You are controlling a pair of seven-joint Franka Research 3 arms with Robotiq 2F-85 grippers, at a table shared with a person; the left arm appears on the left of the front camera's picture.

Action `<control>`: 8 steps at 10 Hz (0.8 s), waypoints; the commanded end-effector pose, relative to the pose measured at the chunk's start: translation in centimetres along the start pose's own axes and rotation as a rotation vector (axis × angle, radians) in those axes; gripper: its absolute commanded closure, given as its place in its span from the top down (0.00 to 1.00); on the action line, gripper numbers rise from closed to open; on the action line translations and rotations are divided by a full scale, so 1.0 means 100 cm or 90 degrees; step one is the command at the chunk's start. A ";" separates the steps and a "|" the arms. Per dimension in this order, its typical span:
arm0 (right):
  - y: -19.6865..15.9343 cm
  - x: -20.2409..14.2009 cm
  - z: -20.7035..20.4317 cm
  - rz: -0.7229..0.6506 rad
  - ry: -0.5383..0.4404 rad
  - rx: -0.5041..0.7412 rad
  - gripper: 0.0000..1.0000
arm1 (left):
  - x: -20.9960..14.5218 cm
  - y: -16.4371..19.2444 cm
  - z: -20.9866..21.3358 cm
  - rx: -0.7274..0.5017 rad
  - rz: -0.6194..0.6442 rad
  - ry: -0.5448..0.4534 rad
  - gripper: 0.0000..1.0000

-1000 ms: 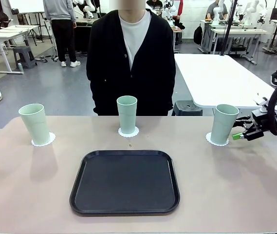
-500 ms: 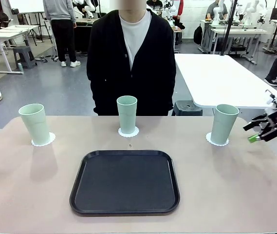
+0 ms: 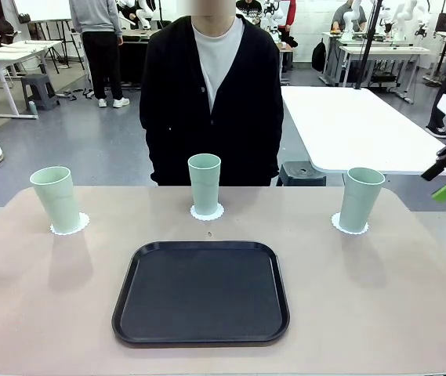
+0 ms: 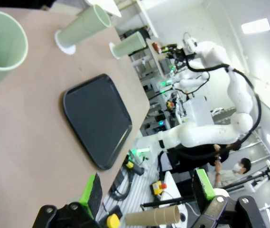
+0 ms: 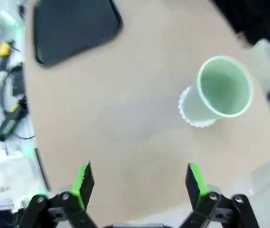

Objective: Place coasters on the table and set cups on them.
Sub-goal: Take one Reusable plastic cup from the Flat Tray and place it on a coaster set by the human.

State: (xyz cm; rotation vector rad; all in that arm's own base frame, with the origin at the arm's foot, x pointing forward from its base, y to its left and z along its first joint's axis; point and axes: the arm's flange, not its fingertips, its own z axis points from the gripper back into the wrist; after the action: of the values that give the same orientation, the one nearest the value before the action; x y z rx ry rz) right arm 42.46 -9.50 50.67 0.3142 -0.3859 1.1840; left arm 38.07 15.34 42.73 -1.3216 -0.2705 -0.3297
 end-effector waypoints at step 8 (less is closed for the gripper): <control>0.022 0.083 0.035 -0.179 0.122 -0.113 1.00 | 0.001 -0.002 0.000 0.000 0.000 -0.012 1.00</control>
State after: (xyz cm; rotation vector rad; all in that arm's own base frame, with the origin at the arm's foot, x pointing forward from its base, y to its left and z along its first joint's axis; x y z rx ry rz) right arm 43.10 -3.13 58.19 0.1111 -0.2710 0.8662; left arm 38.07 15.34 42.73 -1.3216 -0.2707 -0.3295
